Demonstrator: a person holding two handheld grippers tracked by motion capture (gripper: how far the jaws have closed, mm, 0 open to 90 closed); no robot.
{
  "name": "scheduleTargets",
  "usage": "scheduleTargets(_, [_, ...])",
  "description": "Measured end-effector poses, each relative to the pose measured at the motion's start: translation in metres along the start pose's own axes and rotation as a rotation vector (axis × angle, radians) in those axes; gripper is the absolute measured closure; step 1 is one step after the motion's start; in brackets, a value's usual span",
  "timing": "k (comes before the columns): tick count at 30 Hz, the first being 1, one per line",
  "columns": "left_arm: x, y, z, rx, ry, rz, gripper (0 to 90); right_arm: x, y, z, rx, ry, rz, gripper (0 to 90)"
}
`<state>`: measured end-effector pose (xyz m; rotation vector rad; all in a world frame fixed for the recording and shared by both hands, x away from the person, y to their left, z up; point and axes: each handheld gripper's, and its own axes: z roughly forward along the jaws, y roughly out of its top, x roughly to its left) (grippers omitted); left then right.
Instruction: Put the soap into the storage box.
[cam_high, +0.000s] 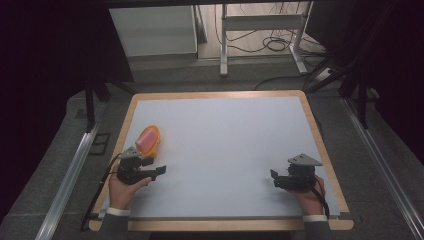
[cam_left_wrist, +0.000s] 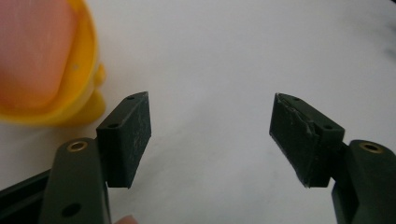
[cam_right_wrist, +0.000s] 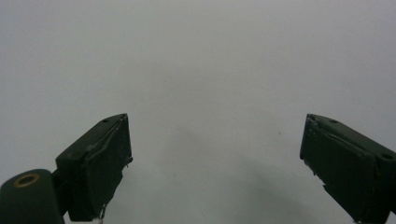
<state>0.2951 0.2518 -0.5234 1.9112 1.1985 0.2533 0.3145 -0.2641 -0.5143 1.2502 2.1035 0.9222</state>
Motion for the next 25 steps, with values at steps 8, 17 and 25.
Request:
scheduleTargets(8, [0.0089, -0.0062, 0.0051, 0.023, 0.02, -0.016, 30.6, 0.0051, 0.0008, 0.0048, 0.016, 0.003, -0.016, 8.6])
scheduleTargets(17, [0.0085, -0.0015, 0.0044, 0.016, 0.018, -0.001, 30.6, 0.0069, 0.0017, 0.001, -0.004, -0.002, -0.021, 8.7])
scheduleTargets(25, [0.0113, -0.0011, -0.0016, 0.004, 0.037, -0.007, 29.8, 0.0099, 0.003, 0.0007, -0.021, 0.011, -0.035, 8.7])
